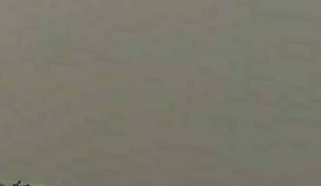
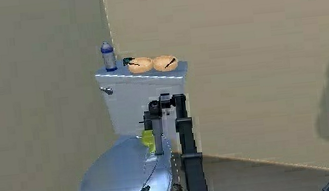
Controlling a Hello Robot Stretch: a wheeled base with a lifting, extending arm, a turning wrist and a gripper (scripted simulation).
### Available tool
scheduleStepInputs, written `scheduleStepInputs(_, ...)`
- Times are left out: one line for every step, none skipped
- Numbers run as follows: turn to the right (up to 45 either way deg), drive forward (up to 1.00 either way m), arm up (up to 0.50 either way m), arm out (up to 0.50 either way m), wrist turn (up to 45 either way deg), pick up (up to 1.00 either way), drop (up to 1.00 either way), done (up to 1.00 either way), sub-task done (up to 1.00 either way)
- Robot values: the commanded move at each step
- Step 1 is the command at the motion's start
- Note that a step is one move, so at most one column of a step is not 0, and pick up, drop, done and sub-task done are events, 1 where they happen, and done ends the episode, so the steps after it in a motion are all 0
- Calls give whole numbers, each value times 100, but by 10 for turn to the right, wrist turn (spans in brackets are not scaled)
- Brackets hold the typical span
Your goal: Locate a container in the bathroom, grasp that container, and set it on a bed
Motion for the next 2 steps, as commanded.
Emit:
scheduleStepInputs(0, 0, 0, 0, 450, 0, 0, 0, 0)
scheduleStepInputs(0, 0, 0, 0, 450, 0, 0, 0, 0)
